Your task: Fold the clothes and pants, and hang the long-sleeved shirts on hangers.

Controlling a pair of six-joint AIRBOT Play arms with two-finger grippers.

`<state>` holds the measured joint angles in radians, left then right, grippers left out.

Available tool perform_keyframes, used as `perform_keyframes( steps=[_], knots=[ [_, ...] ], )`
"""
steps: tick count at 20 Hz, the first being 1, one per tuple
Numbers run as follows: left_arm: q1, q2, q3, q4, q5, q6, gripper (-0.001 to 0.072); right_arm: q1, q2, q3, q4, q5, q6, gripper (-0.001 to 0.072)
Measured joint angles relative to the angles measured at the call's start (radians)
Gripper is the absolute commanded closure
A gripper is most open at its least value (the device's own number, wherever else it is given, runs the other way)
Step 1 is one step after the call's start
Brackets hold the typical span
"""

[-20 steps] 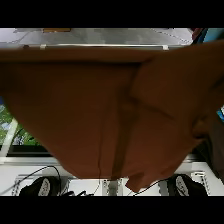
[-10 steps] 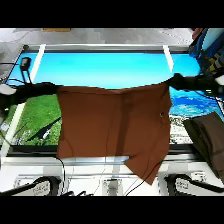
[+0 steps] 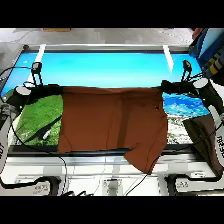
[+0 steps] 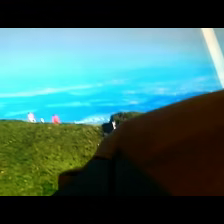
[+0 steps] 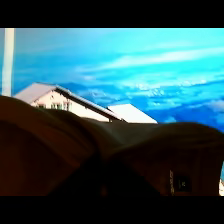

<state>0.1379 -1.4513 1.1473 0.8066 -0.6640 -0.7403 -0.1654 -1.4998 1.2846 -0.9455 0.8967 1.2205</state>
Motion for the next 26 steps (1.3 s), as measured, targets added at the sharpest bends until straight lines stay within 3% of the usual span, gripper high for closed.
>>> perform_keyframes(
  steps=[5,8,14,22,23,25,26],
  knots=[
    [0.005,-0.003,0.000,0.193,-0.292,-0.001,0.0695,0.001,-0.005,0.000,-0.200,0.247,0.019,0.0697],
    [0.006,-0.003,0.000,0.297,-0.382,-0.020,0.0695,0.001,-0.006,-0.001,-0.293,0.352,0.030,0.0697],
    [0.007,-0.003,0.000,0.384,-0.411,-0.060,0.0694,0.002,-0.006,-0.001,-0.375,0.430,0.064,0.0696],
    [0.006,-0.014,0.000,0.367,-0.399,-0.068,0.0694,0.003,-0.006,-0.024,-0.393,0.445,0.072,0.0696],
    [0.006,-0.017,0.000,0.366,-0.397,-0.068,0.0682,0.003,-0.006,-0.041,-0.394,0.445,0.073,0.0659],
    [0.006,-0.023,0.000,0.363,-0.393,-0.068,0.0682,0.003,-0.006,-0.076,-0.398,0.442,0.074,0.0353],
    [0.006,-0.024,0.000,0.363,-0.392,-0.068,0.0647,0.003,-0.006,-0.091,-0.403,0.436,0.074,0.0250]
  ],
)
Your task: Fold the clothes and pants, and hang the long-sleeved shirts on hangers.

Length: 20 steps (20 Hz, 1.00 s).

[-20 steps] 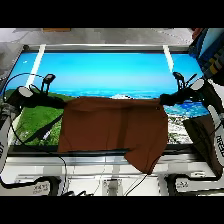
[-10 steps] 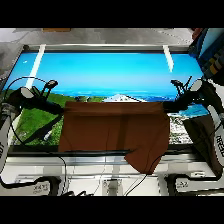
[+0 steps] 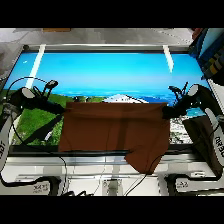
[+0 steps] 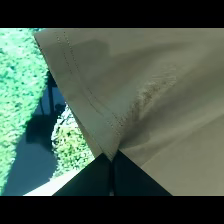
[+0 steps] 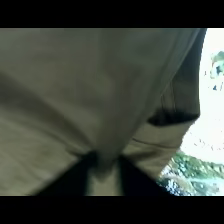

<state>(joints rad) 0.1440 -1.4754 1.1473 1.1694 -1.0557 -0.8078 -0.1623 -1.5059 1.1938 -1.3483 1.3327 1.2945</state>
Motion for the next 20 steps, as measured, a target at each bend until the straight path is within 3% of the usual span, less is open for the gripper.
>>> perform_keyframes(
  steps=[2,3,6,9,11,12,14,20],
  knots=[
    [0.000,-0.002,0.000,0.000,0.000,0.000,0.0275,0.000,0.000,-0.014,0.005,-0.013,0.000,0.0243],
    [0.000,-0.002,0.000,-0.002,0.001,0.000,0.0177,0.000,0.000,-0.016,0.003,-0.014,0.000,0.0243],
    [0.000,0.005,0.000,-0.002,-0.004,-0.007,0.0176,0.000,0.000,0.003,-0.008,0.013,0.000,0.0288],
    [0.000,0.048,0.002,0.010,-0.027,-0.030,0.0176,0.000,0.015,0.047,-0.039,0.084,0.000,0.0288],
    [0.000,0.100,0.003,0.046,-0.047,-0.059,0.0181,-0.002,0.040,0.068,-0.088,0.136,0.011,0.0347],
    [0.000,0.130,0.003,0.062,-0.055,-0.077,0.0220,-0.007,0.058,0.074,-0.109,0.166,0.019,0.0347],
    [0.000,0.192,0.003,0.087,-0.083,-0.106,0.0227,-0.025,0.102,0.072,-0.131,0.220,0.027,0.0347],
    [0.000,0.317,0.003,0.106,-0.128,-0.153,0.0227,-0.161,0.377,-0.198,-0.129,0.286,0.011,0.0348]
  ],
)
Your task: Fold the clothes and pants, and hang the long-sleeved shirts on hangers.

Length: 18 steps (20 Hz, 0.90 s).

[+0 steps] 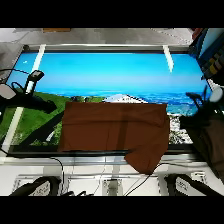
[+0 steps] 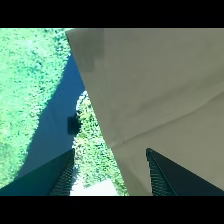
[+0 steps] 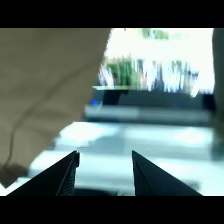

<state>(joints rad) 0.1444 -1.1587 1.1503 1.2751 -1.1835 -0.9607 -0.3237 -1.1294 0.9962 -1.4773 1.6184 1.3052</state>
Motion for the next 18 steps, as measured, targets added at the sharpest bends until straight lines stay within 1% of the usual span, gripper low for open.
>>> perform_keyframes(
  steps=[4,7,8,12,18],
  knots=[
    [0.000,0.020,0.000,0.003,-0.008,-0.005,0.0227,-0.062,0.163,-0.285,0.161,-0.051,-0.022,0.0344],
    [0.000,0.024,0.000,0.003,-0.008,-0.006,0.0227,-0.077,0.204,-0.452,0.243,-0.135,-0.027,0.0341],
    [0.000,0.026,0.000,0.004,-0.008,-0.006,0.0227,-0.079,0.207,-0.489,0.255,-0.158,-0.027,0.0325],
    [0.000,0.027,0.000,0.004,-0.008,-0.008,0.0227,-0.084,0.174,-0.560,0.283,-0.214,-0.027,0.0323],
    [0.000,0.027,0.000,0.004,-0.007,-0.008,0.0227,-0.085,0.047,-0.567,0.287,-0.264,-0.061,0.0329]
  ],
)
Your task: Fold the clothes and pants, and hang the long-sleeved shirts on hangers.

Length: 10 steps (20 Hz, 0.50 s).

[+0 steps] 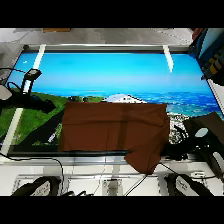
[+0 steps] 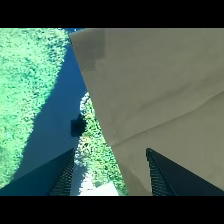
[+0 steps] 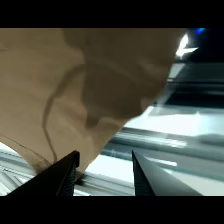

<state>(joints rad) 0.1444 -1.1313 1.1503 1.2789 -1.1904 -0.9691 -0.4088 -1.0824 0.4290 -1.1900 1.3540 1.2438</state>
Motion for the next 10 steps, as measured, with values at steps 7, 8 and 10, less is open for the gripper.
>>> perform_keyframes(
  steps=[7,8,10],
  knots=[
    [0.000,-0.003,0.000,0.000,0.000,0.000,0.0227,-0.001,-0.098,0.006,0.054,-0.064,-0.158,0.0677],
    [0.000,-0.006,0.000,0.000,0.000,0.000,0.0228,-0.001,-0.102,0.013,0.069,-0.086,-0.177,0.0697],
    [0.000,-0.020,-0.001,0.000,0.000,-0.001,0.0228,-0.001,-0.107,0.041,0.088,-0.103,-0.207,0.0697]
  ],
)
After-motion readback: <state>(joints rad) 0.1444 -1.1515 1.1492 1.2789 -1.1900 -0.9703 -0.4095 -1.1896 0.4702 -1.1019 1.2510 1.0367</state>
